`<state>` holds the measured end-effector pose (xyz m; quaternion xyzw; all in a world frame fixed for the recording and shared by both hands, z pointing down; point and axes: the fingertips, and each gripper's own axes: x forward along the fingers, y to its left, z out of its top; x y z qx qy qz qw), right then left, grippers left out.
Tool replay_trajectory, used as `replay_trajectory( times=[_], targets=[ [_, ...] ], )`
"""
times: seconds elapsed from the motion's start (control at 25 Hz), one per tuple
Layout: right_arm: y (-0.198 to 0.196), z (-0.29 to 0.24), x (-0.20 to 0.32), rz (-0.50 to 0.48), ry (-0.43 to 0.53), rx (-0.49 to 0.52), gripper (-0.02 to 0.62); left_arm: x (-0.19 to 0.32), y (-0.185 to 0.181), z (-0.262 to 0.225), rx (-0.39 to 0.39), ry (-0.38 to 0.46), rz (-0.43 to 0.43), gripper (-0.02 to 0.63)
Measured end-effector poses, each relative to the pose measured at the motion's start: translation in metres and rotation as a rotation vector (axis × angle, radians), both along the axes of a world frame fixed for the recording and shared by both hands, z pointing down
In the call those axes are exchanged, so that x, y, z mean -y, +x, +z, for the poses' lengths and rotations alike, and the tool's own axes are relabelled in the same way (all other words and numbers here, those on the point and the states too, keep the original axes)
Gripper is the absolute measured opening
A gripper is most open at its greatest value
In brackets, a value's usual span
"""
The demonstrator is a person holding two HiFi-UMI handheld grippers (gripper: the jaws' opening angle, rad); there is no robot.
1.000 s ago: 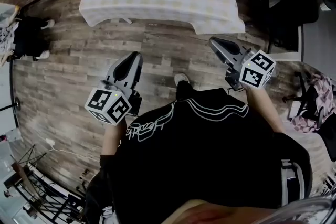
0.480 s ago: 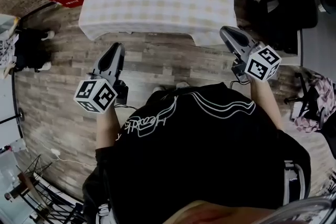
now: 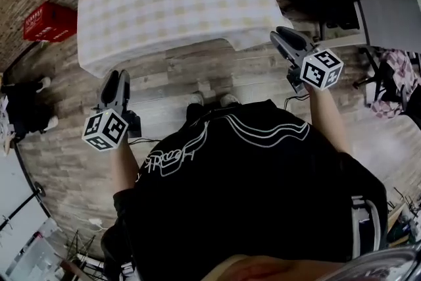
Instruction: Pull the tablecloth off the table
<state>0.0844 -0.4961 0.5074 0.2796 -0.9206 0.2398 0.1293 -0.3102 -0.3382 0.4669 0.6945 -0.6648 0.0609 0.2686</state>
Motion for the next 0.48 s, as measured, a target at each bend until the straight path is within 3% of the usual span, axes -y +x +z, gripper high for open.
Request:
replay_trajectory(
  times=[0.2, 0.48],
  targets=[
    [0.003, 0.022, 0.001, 0.091, 0.004, -0.049, 0.160, 0.007, -0.067, 0.026, -0.002, -0.032, -0.023, 0.124],
    [0.013, 0.061, 0.012, 0.177, 0.028, -0.196, 0.217, 0.003, -0.163, 0.075, 0.102, -0.080, -0.082, 0.182]
  ],
)
